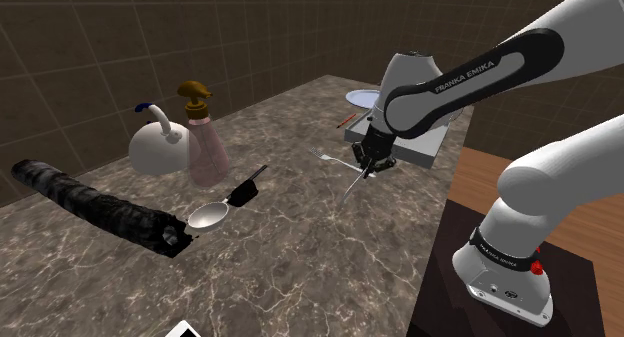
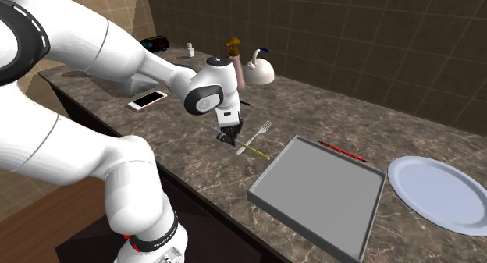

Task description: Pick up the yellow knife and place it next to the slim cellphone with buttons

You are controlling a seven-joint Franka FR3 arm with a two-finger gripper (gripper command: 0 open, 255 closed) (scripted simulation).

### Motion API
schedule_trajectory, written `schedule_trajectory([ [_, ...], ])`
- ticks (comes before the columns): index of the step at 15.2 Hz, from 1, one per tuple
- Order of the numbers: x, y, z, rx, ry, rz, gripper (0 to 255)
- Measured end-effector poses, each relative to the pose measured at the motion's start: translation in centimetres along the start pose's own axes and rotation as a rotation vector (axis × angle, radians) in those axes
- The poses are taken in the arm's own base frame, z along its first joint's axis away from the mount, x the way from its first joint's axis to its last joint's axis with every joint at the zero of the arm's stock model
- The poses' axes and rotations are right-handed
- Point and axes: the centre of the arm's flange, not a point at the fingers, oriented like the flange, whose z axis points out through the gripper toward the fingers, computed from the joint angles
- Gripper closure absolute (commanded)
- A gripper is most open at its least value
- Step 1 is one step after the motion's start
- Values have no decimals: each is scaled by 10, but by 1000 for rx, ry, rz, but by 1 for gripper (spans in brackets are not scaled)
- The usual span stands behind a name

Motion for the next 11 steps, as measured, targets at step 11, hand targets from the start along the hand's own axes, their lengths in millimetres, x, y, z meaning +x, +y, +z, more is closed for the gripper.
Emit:
schedule_trajectory([
  [11,-2,-9,-57,0,0,0,255],
])
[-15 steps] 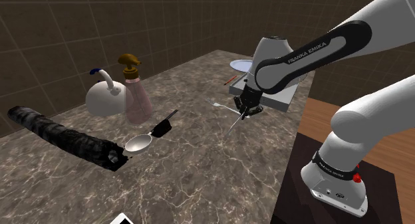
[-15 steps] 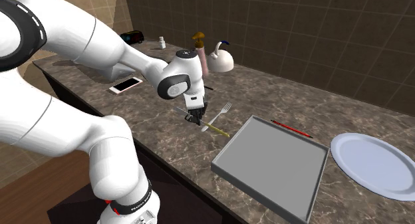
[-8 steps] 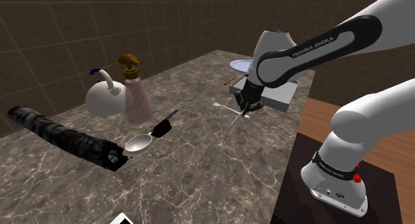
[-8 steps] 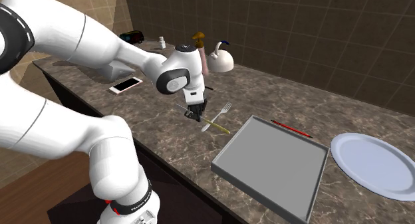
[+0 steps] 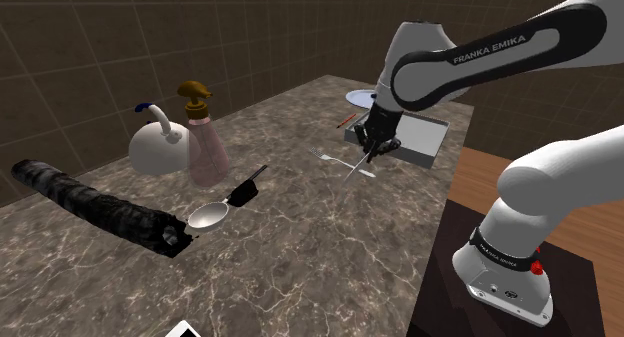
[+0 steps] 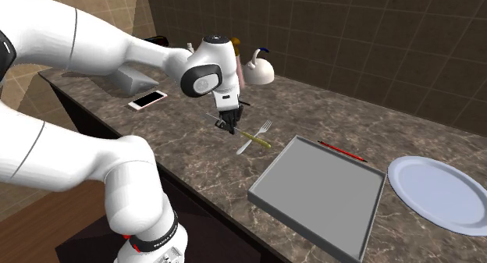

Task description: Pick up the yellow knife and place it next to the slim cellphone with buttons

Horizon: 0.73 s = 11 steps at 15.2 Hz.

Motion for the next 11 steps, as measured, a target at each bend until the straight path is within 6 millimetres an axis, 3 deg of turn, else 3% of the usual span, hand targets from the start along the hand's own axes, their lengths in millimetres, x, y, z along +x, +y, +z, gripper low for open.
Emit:
schedule_trajectory([
  [9,-1,-7,-46,0,0,0,255],
  [11,-14,-2,-50,0,0,-1,255],
])
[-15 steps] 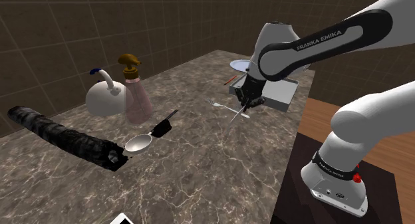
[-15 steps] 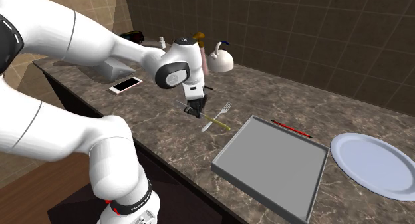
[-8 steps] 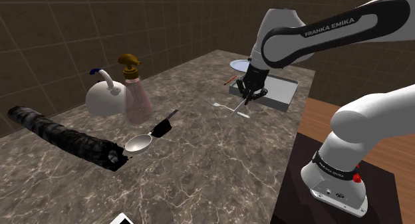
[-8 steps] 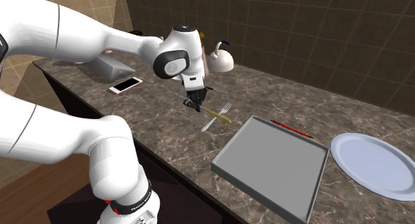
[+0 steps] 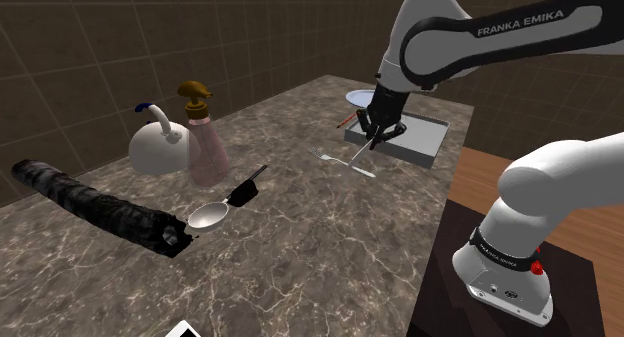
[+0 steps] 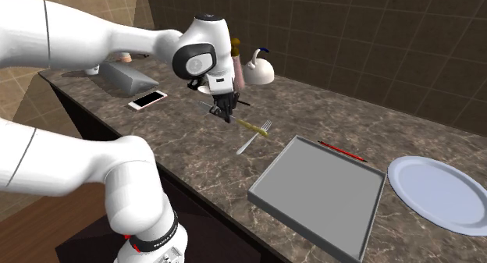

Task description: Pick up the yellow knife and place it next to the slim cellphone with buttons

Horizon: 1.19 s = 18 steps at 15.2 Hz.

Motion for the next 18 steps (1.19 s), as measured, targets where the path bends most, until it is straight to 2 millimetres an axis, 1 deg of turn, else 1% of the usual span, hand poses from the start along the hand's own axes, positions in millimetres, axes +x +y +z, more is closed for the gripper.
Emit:
schedule_trajectory([
  [4,-47,16,-7,0,0,-1,255],
  [5,-59,21,-6,0,0,-1,255],
  [7,-83,31,-8,0,0,-1,255],
  [8,-96,31,-9,0,0,-1,255],
  [10,-121,45,-10,1,0,-2,255],
  [16,-193,74,-12,0,0,0,255],
  [18,-218,79,-13,0,0,0,255],
])
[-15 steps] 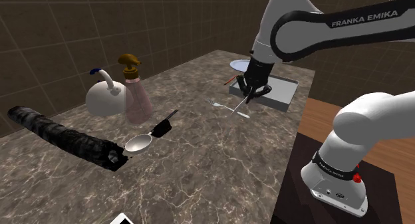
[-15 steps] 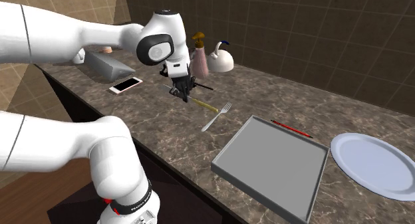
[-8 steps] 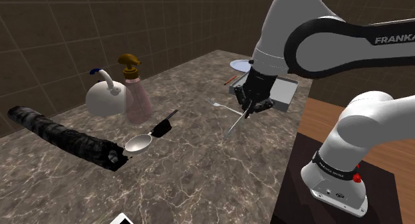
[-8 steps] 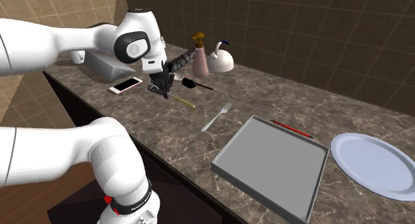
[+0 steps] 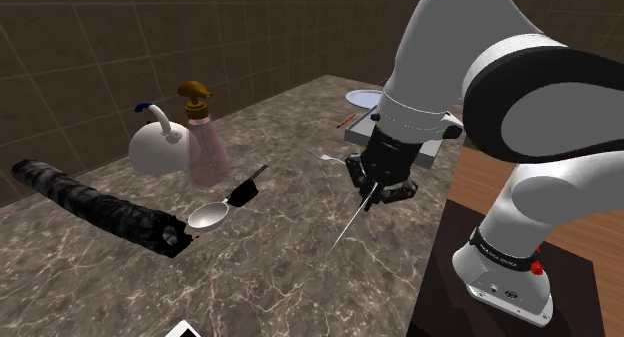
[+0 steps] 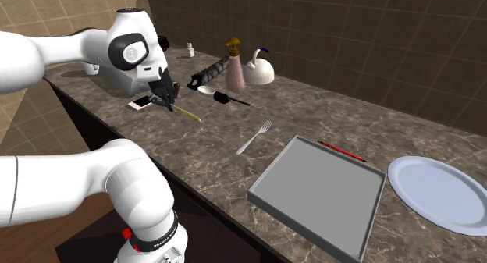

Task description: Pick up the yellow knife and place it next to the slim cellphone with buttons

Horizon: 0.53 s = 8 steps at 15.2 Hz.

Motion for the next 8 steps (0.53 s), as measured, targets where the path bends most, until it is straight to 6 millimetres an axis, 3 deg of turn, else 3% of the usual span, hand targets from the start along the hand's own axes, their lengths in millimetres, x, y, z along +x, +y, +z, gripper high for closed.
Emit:
schedule_trajectory([
  [8,-101,36,-3,0,0,0,255],
])
